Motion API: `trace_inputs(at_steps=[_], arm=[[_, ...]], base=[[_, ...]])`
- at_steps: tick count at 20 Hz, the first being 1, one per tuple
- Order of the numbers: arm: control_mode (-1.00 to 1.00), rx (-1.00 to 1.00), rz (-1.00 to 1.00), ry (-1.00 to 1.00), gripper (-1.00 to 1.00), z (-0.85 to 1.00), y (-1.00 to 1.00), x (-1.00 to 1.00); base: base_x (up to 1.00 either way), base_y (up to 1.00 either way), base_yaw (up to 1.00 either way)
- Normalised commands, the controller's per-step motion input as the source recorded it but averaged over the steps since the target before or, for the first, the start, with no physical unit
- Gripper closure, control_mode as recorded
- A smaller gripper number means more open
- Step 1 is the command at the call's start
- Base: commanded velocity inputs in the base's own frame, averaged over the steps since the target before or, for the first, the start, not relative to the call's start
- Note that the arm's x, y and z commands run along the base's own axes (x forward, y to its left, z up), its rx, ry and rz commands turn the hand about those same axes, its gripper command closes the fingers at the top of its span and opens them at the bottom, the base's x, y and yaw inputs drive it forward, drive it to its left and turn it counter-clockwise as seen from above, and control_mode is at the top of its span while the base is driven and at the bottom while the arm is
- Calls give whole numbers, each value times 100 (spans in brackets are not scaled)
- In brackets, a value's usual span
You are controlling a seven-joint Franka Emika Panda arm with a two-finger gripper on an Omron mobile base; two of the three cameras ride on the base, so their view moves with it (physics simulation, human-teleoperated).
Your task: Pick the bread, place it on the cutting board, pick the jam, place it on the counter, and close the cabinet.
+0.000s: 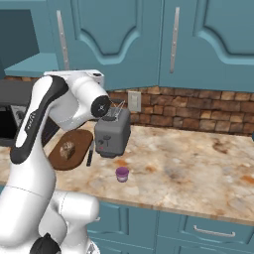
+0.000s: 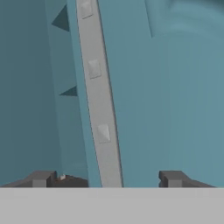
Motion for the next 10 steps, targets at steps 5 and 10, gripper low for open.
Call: trace_inputs(at_steps=[5, 10], arm=[[-100, 0, -4, 0, -100, 0, 13, 32], [-100, 0, -3, 0, -100, 0, 12, 28]], base=[[0, 0, 0], [0, 0, 0]])
